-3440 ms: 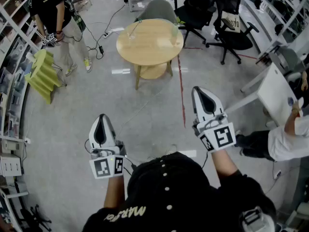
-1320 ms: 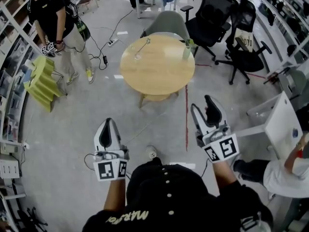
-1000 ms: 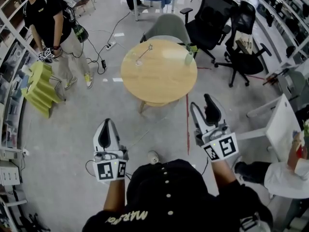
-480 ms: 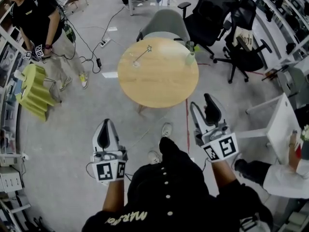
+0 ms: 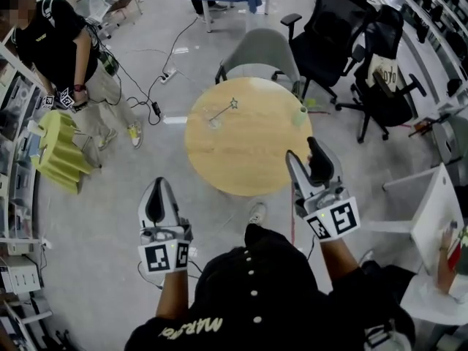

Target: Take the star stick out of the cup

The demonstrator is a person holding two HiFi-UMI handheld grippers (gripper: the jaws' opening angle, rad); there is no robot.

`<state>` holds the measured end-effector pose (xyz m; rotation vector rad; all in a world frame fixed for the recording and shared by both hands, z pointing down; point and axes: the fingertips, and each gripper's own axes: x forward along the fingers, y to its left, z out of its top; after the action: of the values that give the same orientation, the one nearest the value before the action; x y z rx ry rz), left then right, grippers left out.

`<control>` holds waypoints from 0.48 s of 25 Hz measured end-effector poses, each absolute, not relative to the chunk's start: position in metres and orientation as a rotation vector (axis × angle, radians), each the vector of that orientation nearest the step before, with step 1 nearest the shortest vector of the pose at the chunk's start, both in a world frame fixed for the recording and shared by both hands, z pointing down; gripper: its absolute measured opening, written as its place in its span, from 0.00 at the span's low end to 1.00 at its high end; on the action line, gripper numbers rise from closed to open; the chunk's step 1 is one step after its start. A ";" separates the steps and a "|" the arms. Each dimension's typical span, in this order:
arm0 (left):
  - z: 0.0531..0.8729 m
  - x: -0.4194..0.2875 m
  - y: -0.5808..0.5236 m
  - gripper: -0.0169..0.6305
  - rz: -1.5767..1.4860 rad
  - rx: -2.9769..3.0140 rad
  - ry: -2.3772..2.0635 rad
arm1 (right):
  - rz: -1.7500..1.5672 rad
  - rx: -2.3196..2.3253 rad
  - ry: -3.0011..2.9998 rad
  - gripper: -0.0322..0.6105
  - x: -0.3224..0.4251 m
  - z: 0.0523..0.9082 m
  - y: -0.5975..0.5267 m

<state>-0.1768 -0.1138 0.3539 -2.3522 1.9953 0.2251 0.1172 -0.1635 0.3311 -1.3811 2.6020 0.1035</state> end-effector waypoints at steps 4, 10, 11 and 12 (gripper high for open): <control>0.349 -0.168 -0.164 0.02 0.221 -2.331 2.002 | 0.085 -1.355 2.617 0.37 0.125 0.332 -0.217; 0.351 -0.162 -0.219 0.02 0.216 -2.303 2.034 | 0.056 -1.323 2.632 0.37 0.129 0.335 -0.282; 0.351 -0.161 -0.226 0.02 0.217 -2.296 2.038 | 0.051 -1.313 2.638 0.38 0.128 0.337 -0.291; 0.352 -0.160 -0.232 0.02 0.219 -2.288 2.043 | 0.045 -1.304 2.645 0.38 0.128 0.340 -0.300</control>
<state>-0.1599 -0.2324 0.3521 -2.2875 2.0435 0.2192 0.1276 -0.3000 0.3398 -1.3042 2.6446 0.0451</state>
